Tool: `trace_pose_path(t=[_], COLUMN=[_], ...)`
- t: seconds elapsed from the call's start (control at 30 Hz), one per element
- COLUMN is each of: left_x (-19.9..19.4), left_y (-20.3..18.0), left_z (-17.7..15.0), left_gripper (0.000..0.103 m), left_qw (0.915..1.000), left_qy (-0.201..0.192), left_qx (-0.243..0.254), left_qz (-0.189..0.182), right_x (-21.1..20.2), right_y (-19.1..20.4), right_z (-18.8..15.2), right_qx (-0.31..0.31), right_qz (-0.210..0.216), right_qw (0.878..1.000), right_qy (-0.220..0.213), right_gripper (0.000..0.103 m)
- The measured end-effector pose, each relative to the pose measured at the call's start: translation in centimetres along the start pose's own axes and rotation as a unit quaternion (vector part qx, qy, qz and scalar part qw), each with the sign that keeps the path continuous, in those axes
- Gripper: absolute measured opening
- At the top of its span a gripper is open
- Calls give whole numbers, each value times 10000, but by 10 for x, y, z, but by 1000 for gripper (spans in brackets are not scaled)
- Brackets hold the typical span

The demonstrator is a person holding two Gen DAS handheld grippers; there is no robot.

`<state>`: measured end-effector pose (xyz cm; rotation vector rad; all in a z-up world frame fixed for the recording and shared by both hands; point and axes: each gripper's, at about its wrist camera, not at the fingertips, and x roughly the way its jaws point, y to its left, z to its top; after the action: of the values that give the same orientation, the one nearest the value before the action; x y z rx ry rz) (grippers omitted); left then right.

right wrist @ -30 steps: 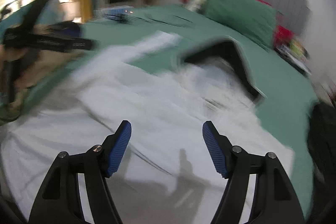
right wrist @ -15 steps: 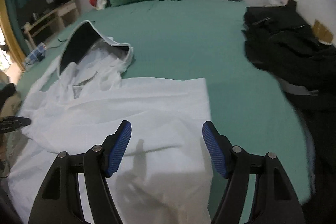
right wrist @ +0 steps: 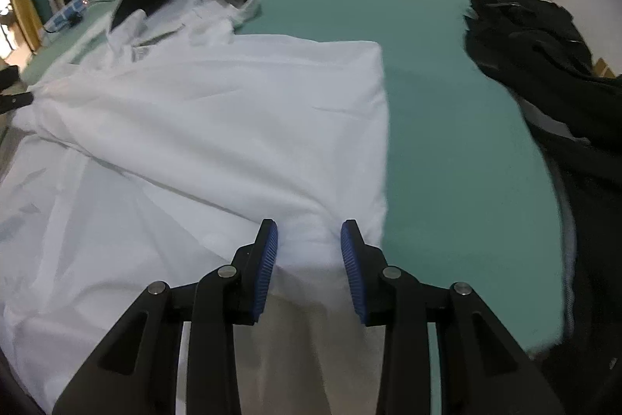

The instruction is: Fold large clothes

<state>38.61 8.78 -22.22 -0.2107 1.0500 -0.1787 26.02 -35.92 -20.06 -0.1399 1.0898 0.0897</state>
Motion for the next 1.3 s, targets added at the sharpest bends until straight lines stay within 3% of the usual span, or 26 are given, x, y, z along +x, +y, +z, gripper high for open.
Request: trace_pose_path(t=[0.07,0.13,0.17,0.33,0.57,0.67,0.8,0.9,1.03,1.07,1.1,1.13,1.3], left_x=[-10,-24,-31,-54,-55,-56,-54,-49,-42,-42,-42,-42,-46], left_y=[7,17,23,54,85,91,98,104,114,116,116,115,108], left_z=[-1,0,2,12,18,17,19,22,24,24,25,24,23], left_gripper=[41,55,57,57,57,57,57,57,57,57,57,57,57], left_qw=[9999,9992,9986,9962,9916,9930,9926,9923,9915,9916,9915,9915,9927], left_qy=[-164,-387,-503,-750,-844,-873,-867,-778,-669,-682,-683,-673,-665], left_qx=[-39,-133,-180,-350,-298,-350,-444,-553,-742,-772,-769,-770,-736], left_qz=[24,21,34,254,929,711,728,785,829,788,793,802,690], right_x=[-7,-20,-26,-40,-1,26,60,82,115,115,115,112,59], right_y=[5,17,24,99,200,237,281,309,333,335,338,339,329], right_z=[7,20,27,82,160,187,219,240,254,255,257,257,249], right_qx=[-22,-68,-87,-423,-427,-428,-357,-311,-362,-365,-452,-488,-873], right_qz=[-217,-292,-279,308,1433,1854,2293,2475,2409,2444,2495,2571,2237], right_qw=[9998,9994,9991,9954,9840,9776,9698,9672,9698,9687,9671,9650,9672], right_qy=[17,-194,-311,-802,-968,-900,-744,-483,-82,-228,-186,-197,-826], right_gripper=[34,34,35,40,40,40,40,40,40,40,29,2,2])
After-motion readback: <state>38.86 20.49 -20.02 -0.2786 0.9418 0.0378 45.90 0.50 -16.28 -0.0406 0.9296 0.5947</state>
